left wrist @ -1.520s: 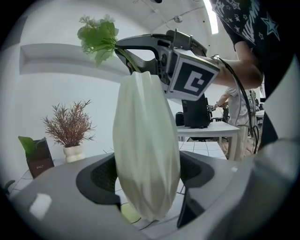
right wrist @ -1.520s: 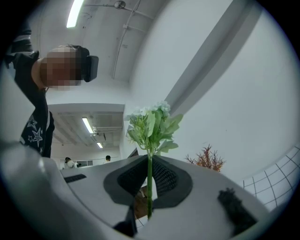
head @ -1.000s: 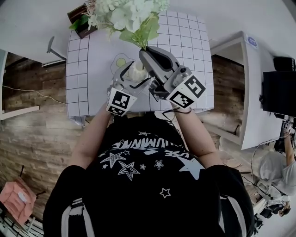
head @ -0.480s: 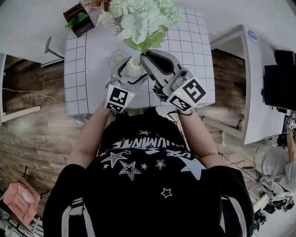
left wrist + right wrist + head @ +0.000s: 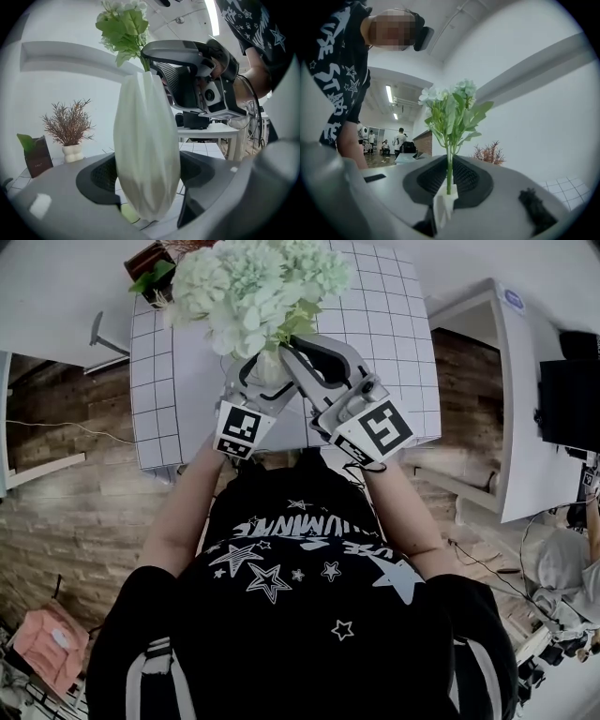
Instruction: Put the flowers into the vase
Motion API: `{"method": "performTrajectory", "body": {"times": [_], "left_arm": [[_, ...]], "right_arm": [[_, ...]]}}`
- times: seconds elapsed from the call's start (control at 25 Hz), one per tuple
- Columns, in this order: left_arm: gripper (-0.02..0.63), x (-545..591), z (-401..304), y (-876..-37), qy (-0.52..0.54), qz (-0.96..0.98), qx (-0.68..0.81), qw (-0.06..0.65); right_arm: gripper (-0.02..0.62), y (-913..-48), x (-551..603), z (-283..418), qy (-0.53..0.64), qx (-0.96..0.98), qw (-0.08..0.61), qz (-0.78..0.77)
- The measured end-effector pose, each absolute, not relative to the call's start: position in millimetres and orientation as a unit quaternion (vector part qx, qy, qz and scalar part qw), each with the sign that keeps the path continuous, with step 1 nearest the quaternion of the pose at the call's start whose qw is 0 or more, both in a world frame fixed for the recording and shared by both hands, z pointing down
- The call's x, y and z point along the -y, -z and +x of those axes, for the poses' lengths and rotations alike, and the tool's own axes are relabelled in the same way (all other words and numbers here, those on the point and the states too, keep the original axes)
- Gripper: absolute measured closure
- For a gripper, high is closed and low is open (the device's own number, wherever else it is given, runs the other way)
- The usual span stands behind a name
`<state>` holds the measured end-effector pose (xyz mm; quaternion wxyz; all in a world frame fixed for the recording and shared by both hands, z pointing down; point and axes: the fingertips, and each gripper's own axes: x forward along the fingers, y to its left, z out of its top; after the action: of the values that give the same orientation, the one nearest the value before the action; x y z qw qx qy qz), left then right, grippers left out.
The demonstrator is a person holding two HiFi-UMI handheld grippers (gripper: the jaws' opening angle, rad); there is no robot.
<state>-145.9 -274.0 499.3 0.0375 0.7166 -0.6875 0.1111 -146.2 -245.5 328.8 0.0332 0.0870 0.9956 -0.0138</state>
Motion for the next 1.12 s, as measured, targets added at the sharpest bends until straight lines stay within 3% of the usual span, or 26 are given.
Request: {"method": "performTrajectory", "body": {"times": [0.36, 0.68, 1.12], "left_arm": [[0.221, 270.9, -145.2, -501.9, -0.108, 0.720, 0.684, 0.037], [0.221, 273.2, -147.8, -503.0, -0.098, 0.722, 0.683, 0.052], [0.221, 273.1, -144.0, -503.5, -0.100, 0.729, 0.675, 0.048]], "right_arm": [[0.543, -363.8, 236.4, -142.3, 0.010, -0.998, 0.001, 0.065], [0.469, -369.5, 234.7, -134.1, 0.017, -0.999, -0.009, 0.031], [0.465, -373.0, 243.2, -97.2, 0.046, -0.998, -0.003, -0.052]]}}
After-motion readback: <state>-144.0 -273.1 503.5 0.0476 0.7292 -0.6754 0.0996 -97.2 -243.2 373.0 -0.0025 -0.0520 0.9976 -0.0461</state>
